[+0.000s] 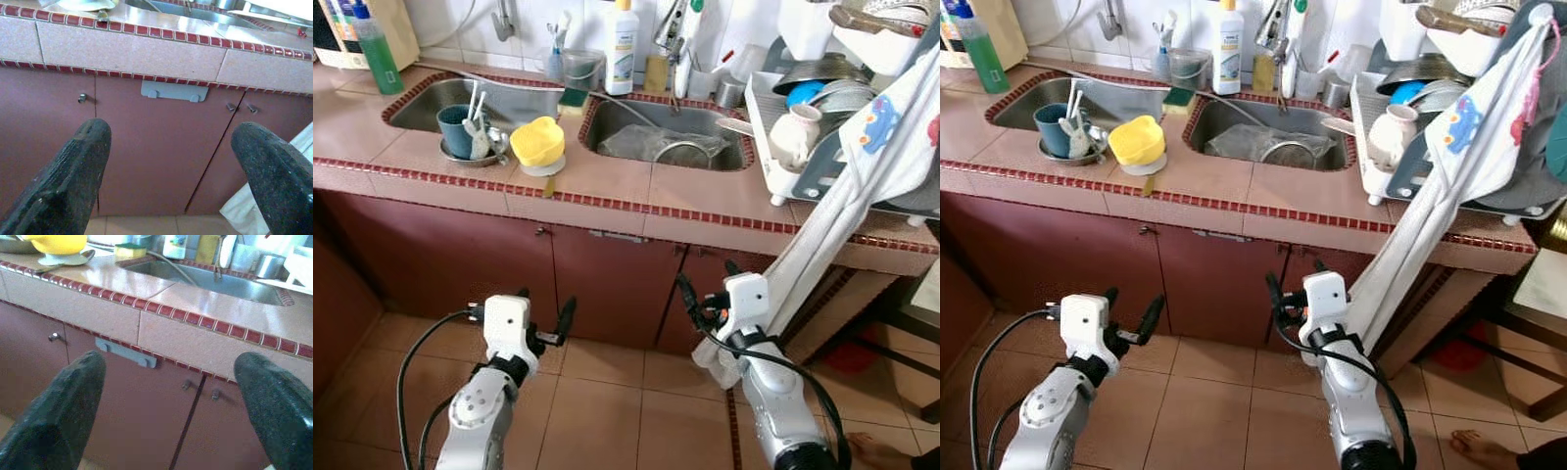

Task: Kitchen organization

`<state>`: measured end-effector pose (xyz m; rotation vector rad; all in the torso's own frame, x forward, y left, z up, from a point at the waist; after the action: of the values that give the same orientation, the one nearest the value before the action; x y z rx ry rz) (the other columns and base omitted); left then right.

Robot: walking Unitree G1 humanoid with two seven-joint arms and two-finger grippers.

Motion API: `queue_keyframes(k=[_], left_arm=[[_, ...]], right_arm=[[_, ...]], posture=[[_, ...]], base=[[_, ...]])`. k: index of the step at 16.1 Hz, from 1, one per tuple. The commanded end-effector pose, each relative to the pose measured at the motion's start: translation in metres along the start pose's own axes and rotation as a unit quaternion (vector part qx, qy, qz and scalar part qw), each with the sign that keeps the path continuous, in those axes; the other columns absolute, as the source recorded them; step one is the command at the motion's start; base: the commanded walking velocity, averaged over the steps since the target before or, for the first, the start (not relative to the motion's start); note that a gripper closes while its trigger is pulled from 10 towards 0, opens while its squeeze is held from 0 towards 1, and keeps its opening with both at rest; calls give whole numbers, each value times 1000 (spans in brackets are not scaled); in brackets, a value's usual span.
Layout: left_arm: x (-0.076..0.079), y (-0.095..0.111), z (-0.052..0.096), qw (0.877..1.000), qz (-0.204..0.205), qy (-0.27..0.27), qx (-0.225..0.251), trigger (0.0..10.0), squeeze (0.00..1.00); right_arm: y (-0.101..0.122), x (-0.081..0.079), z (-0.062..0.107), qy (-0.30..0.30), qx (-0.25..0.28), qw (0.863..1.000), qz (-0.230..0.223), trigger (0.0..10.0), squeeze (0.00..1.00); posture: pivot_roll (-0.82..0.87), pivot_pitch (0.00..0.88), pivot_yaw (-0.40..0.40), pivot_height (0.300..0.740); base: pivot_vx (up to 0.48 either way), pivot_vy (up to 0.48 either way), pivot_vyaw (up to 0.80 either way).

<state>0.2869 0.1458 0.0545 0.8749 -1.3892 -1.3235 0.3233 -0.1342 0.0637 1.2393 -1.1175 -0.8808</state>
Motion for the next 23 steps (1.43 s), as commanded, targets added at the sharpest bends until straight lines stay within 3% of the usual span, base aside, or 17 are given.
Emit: queue_keyframes(k=[1, 13, 19, 23], left_arm=[[-1, 2, 2, 1000, -3, 1, -3, 10000, 0], [-1, 11, -5, 1000, -21, -5, -4, 10000, 0], [3, 21, -9, 999, -32, -10, 9, 10000, 0], [7, 38, -11, 996, -74, -26, 40, 10000, 0]], right_arm=[[5, -1, -2, 3, 5, 1000, 1, 10000, 0], [10, -5, -2, 15, 3, 1000, 13, 10000, 0], [13, -3, -2, 17, 7, 1000, 13, 10000, 0], [21, 4, -5, 14, 23, 999, 24, 10000, 0]], posture=[[18, 0, -80, 740], [18, 0, -79, 740], [18, 0, -82, 740], [18, 0, -87, 740]], base=[[0, 382, 0], [0, 454, 0], [0, 0, 0], [0, 0, 0]])
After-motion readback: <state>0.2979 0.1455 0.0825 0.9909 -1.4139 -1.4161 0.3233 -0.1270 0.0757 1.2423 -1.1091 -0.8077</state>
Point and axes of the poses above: a point about 5 cm out from each wrist's last joint towards the gripper, its own z axis pointing back from the gripper into the wrist, its own y axis along the axis of the wrist's last joint, x = y × z, the point moved 3 cm from there along -z, pointing out of the wrist towards the gripper, and after that the axes turned 5 degrees about z, right-handed, at the moved point
